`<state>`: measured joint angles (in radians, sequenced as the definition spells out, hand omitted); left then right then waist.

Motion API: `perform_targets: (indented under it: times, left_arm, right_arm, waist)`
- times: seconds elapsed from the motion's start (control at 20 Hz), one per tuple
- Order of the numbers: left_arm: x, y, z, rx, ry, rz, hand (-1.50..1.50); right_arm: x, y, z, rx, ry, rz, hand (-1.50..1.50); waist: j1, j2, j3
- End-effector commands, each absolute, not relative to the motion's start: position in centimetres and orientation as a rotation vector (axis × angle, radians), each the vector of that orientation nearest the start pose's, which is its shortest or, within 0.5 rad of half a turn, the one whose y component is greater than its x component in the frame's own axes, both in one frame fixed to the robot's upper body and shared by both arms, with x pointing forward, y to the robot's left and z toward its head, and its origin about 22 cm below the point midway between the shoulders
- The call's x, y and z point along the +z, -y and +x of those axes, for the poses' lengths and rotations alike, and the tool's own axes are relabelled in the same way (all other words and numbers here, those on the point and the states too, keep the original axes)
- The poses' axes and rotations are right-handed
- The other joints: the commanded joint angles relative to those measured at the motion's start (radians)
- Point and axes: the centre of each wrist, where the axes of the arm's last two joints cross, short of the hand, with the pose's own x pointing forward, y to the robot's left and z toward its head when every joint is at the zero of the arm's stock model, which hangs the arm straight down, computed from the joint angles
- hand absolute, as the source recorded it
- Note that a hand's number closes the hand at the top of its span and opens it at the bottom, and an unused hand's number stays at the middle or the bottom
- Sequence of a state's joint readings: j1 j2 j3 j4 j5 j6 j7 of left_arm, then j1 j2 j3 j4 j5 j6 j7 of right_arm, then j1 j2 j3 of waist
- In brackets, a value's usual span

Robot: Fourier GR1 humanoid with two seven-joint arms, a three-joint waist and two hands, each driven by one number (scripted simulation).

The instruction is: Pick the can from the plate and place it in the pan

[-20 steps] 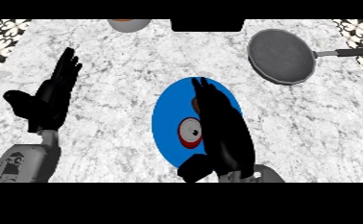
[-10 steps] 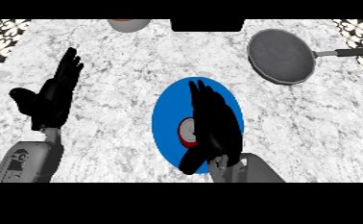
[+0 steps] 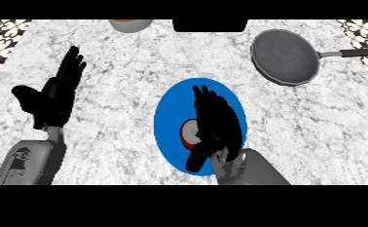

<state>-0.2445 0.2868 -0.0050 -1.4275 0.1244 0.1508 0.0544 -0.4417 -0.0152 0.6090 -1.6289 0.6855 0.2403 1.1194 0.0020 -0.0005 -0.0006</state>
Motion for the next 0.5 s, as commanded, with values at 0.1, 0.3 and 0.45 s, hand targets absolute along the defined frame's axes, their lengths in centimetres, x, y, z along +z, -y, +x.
perform_targets:
  times: [0.1,0.3,0.45]
  left_arm:
    - [5.6,-26.9,30.3,-0.069,1.629,0.175,0.00]
    - [4.0,-27.5,29.4,-0.059,1.620,0.221,0.00]
    - [3.9,-26.6,30.5,-0.051,1.612,0.207,0.00]
  right_arm:
    - [10.8,4.3,27.0,1.037,0.832,-0.731,-1.50]
    - [8.8,4.4,26.1,1.041,0.804,-0.716,-1.50]
    - [7.8,4.5,25.9,1.059,0.784,-0.691,-1.50]
  waist:
    - [0.005,0.000,0.000]
    - [0.001,-0.001,0.000]
    - [-0.004,0.001,0.000]
